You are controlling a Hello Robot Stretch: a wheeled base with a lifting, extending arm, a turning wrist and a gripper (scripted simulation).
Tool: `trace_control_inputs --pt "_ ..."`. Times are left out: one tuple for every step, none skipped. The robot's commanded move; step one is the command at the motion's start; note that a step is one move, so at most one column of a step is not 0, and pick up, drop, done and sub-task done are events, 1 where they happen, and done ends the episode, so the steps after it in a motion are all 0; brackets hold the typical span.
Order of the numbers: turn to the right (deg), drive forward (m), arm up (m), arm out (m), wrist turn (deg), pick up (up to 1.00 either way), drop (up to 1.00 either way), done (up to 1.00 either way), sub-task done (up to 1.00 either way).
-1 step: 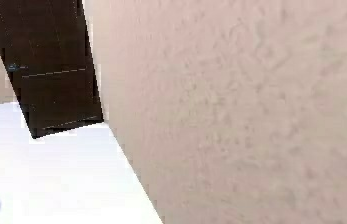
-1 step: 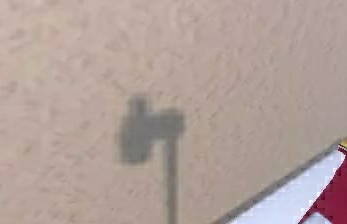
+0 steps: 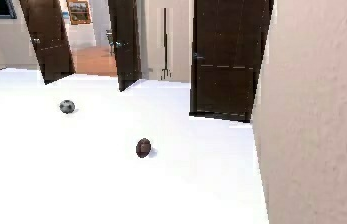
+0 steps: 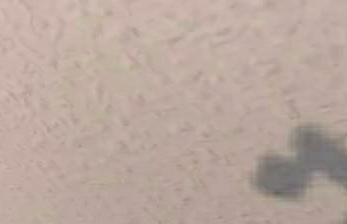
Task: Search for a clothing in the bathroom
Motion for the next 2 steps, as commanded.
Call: trace_control_inputs --pt "-6.0 0.0 0.0 0.0 0.0 0.0 0.0 0.0 0.0" --pt "0.0 0.25 0.0 0.0 0.0 0.0 0.0 0.0 0.0"
